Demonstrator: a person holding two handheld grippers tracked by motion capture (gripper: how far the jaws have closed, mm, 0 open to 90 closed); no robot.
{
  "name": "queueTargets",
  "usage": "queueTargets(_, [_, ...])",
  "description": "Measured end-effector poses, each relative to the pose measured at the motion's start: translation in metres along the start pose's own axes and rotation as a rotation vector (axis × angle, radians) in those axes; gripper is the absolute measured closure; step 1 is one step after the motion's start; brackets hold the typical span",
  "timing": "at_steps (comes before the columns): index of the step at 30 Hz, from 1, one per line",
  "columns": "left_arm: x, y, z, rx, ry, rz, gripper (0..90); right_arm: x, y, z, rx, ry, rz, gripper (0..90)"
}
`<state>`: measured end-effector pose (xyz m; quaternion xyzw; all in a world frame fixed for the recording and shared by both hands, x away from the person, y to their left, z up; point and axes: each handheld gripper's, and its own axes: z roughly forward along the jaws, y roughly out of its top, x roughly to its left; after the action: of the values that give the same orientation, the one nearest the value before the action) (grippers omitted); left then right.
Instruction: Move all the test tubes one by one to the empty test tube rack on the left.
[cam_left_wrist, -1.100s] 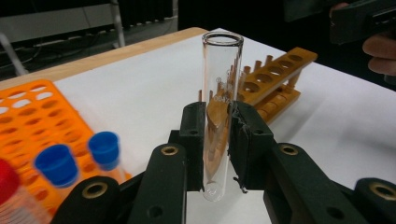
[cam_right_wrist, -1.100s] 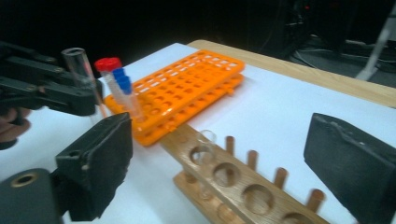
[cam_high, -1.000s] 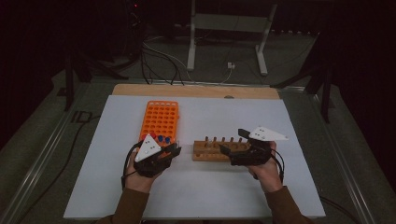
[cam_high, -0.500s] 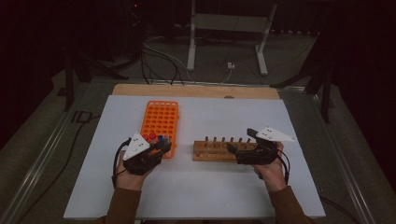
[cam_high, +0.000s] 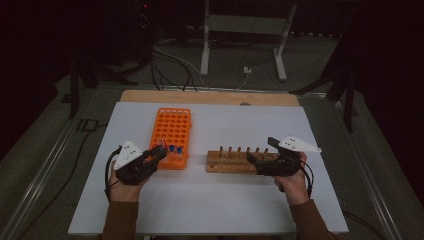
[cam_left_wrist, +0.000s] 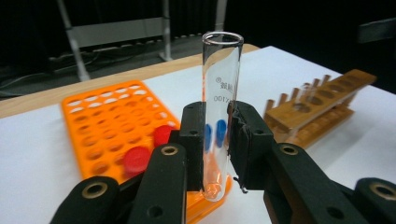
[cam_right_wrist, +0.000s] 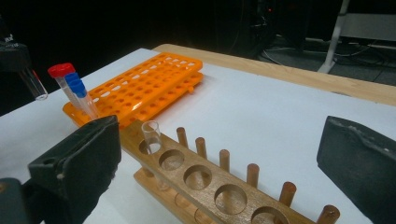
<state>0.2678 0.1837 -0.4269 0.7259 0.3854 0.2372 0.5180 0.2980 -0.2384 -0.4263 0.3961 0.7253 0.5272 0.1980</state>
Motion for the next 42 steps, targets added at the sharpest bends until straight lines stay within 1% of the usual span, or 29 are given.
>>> queueTargets(5, [0.008,-0.003,-0.005,-0.007,0.026,-0.018,76.5,0.000,0.000,0.001,-0.001,0.005,-0.002,0.1])
queueTargets(13, [0.016,-0.006,-0.009,-0.007,0.069,-0.025,76.4,0.002,-0.001,0.003,0.005,0.009,-0.006,0.1])
queueTargets(18, [0.019,-0.009,-0.008,-0.002,0.106,-0.026,76.4,0.003,-0.001,0.004,0.007,0.012,-0.007,0.2])
queueTargets(24, [0.024,-0.012,-0.006,-0.006,0.148,-0.036,76.4,0.004,-0.002,0.004,0.010,0.014,-0.012,0.2])
queueTargets(32, [0.030,-0.021,0.005,0.004,0.213,-0.042,76.5,0.004,-0.001,0.005,0.007,0.016,-0.011,0.2])
queueTargets(38, [0.034,-0.025,0.017,0.009,0.238,-0.035,76.6,0.005,-0.002,0.005,0.008,0.019,-0.012,0.2])
queueTargets(42, [0.038,-0.026,0.025,-0.001,0.243,-0.049,76.6,0.006,-0.002,0.006,0.009,0.021,-0.012,0.2])
